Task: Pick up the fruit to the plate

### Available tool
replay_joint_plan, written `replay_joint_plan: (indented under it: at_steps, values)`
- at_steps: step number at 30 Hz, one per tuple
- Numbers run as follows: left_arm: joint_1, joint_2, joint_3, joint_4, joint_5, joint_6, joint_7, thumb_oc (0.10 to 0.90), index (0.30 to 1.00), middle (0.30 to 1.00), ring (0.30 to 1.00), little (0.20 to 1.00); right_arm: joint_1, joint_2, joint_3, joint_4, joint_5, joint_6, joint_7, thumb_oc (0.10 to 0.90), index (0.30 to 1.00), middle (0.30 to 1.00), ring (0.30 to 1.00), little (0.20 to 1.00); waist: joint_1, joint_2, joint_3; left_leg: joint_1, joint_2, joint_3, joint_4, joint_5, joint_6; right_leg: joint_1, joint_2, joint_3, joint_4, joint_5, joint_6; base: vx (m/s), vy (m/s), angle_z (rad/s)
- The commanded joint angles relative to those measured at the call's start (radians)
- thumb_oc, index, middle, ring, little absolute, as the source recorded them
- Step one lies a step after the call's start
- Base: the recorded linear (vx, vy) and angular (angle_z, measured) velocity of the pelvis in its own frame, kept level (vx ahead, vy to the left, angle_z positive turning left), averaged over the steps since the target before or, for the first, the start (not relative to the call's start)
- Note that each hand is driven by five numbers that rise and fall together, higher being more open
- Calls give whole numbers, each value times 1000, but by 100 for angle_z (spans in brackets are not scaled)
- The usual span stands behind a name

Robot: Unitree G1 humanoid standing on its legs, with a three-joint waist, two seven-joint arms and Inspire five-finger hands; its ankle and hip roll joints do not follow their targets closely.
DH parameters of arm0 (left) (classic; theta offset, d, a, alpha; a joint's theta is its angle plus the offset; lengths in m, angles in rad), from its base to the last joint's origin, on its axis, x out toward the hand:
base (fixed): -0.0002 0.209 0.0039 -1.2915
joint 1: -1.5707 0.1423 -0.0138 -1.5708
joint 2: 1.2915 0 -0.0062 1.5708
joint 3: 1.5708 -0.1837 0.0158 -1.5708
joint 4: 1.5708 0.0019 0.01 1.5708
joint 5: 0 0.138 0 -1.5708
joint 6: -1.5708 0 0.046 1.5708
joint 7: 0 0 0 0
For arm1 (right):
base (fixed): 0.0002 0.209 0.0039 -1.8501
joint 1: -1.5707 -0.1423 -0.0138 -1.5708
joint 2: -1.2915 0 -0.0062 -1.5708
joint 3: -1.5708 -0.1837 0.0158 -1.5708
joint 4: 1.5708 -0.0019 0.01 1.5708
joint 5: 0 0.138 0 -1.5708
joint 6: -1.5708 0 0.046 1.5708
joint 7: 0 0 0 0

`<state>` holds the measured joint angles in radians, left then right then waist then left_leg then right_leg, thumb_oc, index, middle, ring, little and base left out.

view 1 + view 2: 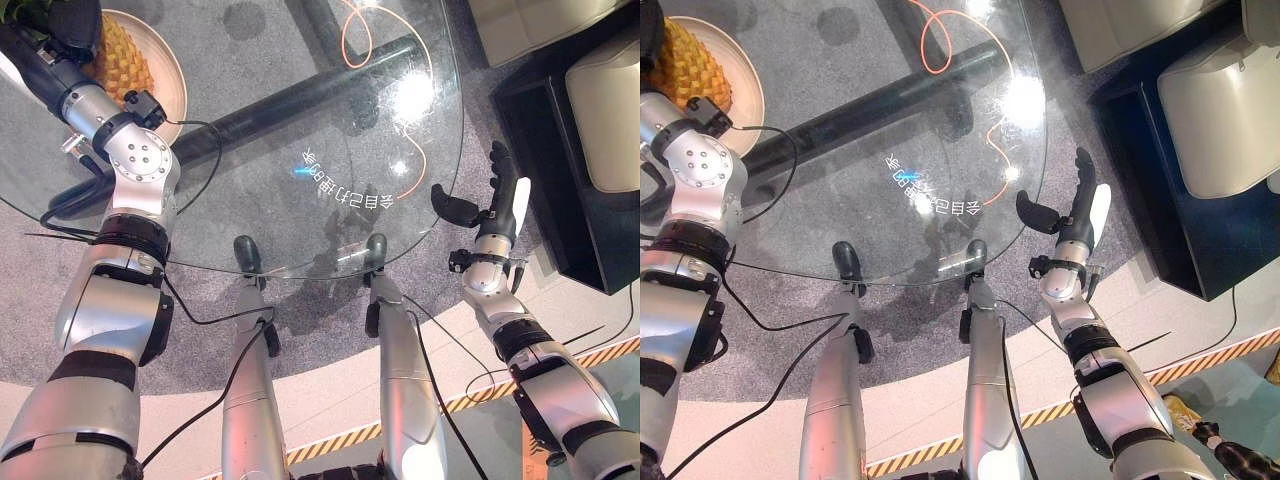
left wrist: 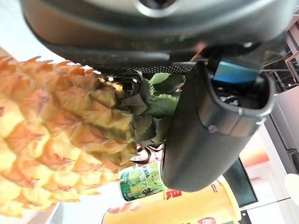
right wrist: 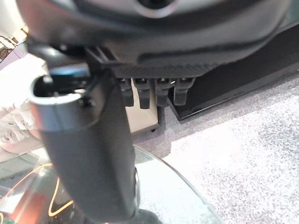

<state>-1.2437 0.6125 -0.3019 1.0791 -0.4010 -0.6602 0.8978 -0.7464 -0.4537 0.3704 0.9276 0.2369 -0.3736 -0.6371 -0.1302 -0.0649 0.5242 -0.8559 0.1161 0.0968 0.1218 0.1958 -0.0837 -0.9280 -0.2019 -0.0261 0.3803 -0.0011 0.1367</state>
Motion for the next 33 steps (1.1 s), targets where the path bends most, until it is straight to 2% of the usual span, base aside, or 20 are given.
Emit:
replay_joint_plan:
  at_steps: [1,8,21,23,25,27,33]
  values:
    - [-11,71,58,-28,19,-93,-1,564,698,698,698,664,57,-62,-34,219,16,175,-69,800,900,900,900,900,35,38,-4,-12,-33,-26,141,-172,-8,22,55,-41,-98,41,-15,0,0,0]
    - [32,62,68,-48,9,-97,-18,622,747,747,747,722,66,-64,-37,214,15,177,-72,800,900,900,900,900,42,42,-4,-4,-36,-29,141,-180,-8,30,53,-45,-97,35,-14,0,0,0]
    - [108,46,93,-94,18,-116,-34,622,747,747,747,722,77,-64,-52,212,19,168,-77,800,900,900,900,900,56,44,-4,-17,-40,-36,149,-178,-4,23,45,-55,-98,43,-12,0,0,0]
    - [120,45,94,-103,26,-115,-34,644,766,766,766,744,78,-65,-55,207,19,172,-77,800,900,900,900,900,57,46,-4,-15,-41,-37,147,-178,-4,23,45,-56,-99,44,-11,0,0,0]
    - [133,41,96,-111,35,-118,-35,742,851,851,851,842,79,-65,-59,206,17,176,-76,800,900,900,900,900,60,46,-4,-15,-43,-38,147,-178,-3,24,44,-57,-98,45,-11,0,0,0]
    - [152,35,99,-121,41,-124,-37,800,900,900,900,900,86,-61,-59,203,19,177,-82,800,900,900,900,900,64,47,-4,-8,-42,-40,148,-185,-3,31,44,-60,-96,38,-10,0,0,0]
    - [178,23,100,-149,67,-134,-28,800,900,900,900,900,90,-64,-63,194,17,178,-82,800,900,900,900,900,67,47,-4,-12,-43,-42,148,-184,-2,28,45,-62,-94,38,-10,0,0,0]
